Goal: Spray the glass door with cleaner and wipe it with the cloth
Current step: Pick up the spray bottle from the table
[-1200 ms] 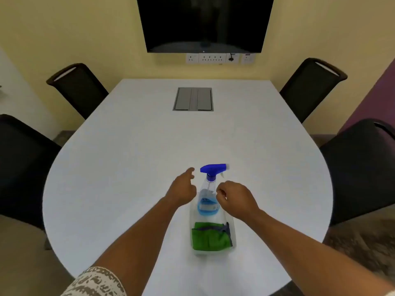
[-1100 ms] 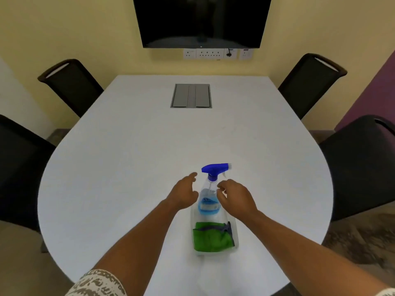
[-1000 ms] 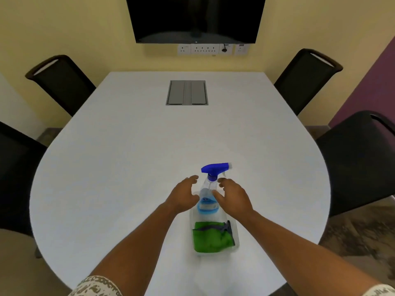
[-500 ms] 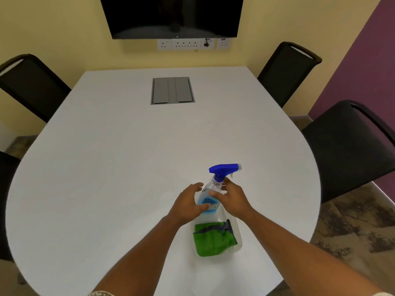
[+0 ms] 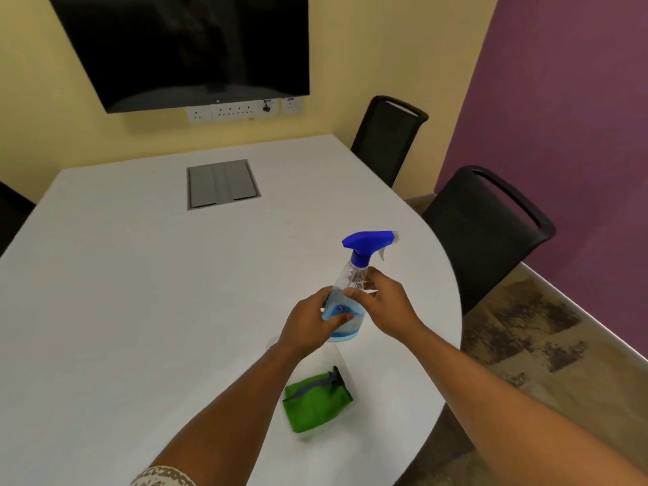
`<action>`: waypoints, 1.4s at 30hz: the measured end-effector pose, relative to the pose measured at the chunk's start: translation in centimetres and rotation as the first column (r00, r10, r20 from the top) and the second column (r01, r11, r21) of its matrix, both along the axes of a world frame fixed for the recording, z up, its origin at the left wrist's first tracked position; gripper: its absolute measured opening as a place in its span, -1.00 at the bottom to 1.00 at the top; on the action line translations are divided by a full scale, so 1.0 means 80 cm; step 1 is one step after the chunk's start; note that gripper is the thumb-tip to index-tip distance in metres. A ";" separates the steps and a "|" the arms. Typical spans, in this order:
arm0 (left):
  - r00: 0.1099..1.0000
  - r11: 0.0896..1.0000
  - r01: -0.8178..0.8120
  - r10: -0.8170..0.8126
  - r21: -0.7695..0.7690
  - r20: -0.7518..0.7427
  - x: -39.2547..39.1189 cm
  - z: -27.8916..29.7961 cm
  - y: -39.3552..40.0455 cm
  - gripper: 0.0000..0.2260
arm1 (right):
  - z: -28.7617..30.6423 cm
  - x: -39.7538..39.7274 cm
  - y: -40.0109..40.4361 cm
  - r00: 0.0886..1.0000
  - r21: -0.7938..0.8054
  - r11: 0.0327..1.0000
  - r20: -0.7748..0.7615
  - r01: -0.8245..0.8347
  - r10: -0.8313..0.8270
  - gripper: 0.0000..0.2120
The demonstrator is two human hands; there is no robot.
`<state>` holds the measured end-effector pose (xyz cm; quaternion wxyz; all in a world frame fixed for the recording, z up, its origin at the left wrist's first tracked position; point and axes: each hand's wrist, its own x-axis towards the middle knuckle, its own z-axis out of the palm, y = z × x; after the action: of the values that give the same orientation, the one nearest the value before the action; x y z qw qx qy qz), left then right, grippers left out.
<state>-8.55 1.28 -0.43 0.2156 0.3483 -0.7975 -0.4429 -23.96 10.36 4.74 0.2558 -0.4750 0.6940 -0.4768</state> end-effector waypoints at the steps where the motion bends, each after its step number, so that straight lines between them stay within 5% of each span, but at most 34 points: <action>1: 1.000 1.000 0.015 -0.015 -0.021 -0.004 -0.011 0.004 0.003 -0.52 | 0.005 -0.008 0.006 1.000 -0.012 1.000 -0.005 0.021 -0.021 -0.73; 13: 0.968 0.951 0.249 -0.252 -0.185 0.006 -0.230 0.077 0.099 -0.37 | 0.076 -0.177 0.142 0.945 -0.116 0.948 -0.110 0.295 -0.307 -0.64; 21: 0.920 0.882 0.353 -0.387 -0.314 -0.053 -0.415 0.107 0.223 -0.47 | 0.111 -0.322 0.285 0.871 -0.212 0.871 -0.125 0.444 -0.475 -0.59; 34: 0.763 0.710 0.592 -0.646 -0.382 -0.018 -0.657 0.132 0.411 -0.44 | 0.130 -0.496 0.492 0.615 -0.195 0.617 -0.077 0.763 -0.785 -0.42; 42: 0.576 0.551 0.747 -0.816 -0.371 -0.054 -0.803 0.126 0.515 -0.45 | 0.125 -0.594 0.590 0.391 -0.202 0.395 -0.061 0.896 -0.918 -0.45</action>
<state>-72.78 42.51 9.65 0.1328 -0.1348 -0.8979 -0.3975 -71.51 57.55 14.76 -0.1363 -0.0722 0.8245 -0.5445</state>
